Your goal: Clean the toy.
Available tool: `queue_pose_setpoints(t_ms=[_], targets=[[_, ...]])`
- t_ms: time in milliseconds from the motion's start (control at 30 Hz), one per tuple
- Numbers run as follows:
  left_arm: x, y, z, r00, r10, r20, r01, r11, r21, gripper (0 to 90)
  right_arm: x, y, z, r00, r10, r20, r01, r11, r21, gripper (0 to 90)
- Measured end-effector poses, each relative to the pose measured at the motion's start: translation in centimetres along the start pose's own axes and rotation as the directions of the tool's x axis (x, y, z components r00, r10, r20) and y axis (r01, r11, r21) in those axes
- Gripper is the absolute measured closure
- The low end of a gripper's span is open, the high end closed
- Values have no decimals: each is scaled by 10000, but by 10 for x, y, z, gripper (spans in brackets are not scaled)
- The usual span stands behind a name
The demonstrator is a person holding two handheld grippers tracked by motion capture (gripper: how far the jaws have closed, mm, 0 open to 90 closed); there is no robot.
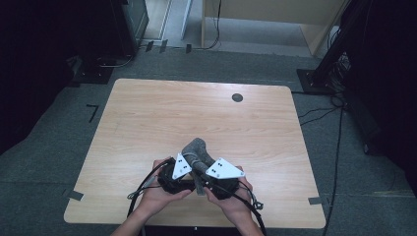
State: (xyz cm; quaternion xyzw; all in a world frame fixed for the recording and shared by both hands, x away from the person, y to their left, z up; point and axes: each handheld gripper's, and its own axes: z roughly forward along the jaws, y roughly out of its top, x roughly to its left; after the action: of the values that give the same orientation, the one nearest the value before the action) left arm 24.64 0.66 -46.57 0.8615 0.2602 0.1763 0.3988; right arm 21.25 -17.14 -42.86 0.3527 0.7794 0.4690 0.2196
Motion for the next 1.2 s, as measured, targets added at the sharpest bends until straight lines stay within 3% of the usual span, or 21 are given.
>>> queue_pose_setpoints(t_ms=[133,200,300,400,467,567,633,700,833,967,1100,1200], targets=[[2,0,-1,9999,-91,69,91,9999,-56,346,-14,-3,-5,9977,607,301,-604,9981,-106,745],[3,-1,0,9998,-169,48,170,9999,-33,346,-11,-3,-5,9986,424,312,-421,9991,-80,743],[3,-2,0,9998,-189,24,189,9998,8,346,1,-4,-1,9997,42,-244,-47,9998,-183,742],[6,-2,0,9990,-432,139,431,9991,13,345,3,-3,1,9993,-207,-313,201,9996,-205,742],[7,-2,-1,9991,-411,56,412,9991,-61,345,-3,-3,1,9991,97,-418,-110,9995,-305,742],[7,-2,-1,9988,-486,12,486,9988,-92,345,-17,-8,0,9989,468,85,-464,9980,-434,741],[7,-2,-1,9986,-535,45,535,9985,-60,345,-20,-10,0,9978,662,93,-657,9970,-411,740],[7,-3,0,9986,-531,-2,531,9986,-41,345,-16,-10,0,9986,526,100,-522,9978,-417,739],[4,-3,-1,9995,-250,-171,248,9997,-85,345,-1,-8,3,9975,237,-659,-274,9980,-561,733],[4,-2,-1,9987,-270,-429,266,9996,-111,346,-1,-8,4,9983,44,-578,-81,9979,-642,734],[4,-3,0,9996,-260,-121,259,9996,-117,346,-20,-12,1,9979,648,-47,-650,9969,-453,735],[5,-3,0,9993,-357,50,358,9992,-168,345,-23,-14,0,9940,1092,-43,-1093,9930,-450,735]])
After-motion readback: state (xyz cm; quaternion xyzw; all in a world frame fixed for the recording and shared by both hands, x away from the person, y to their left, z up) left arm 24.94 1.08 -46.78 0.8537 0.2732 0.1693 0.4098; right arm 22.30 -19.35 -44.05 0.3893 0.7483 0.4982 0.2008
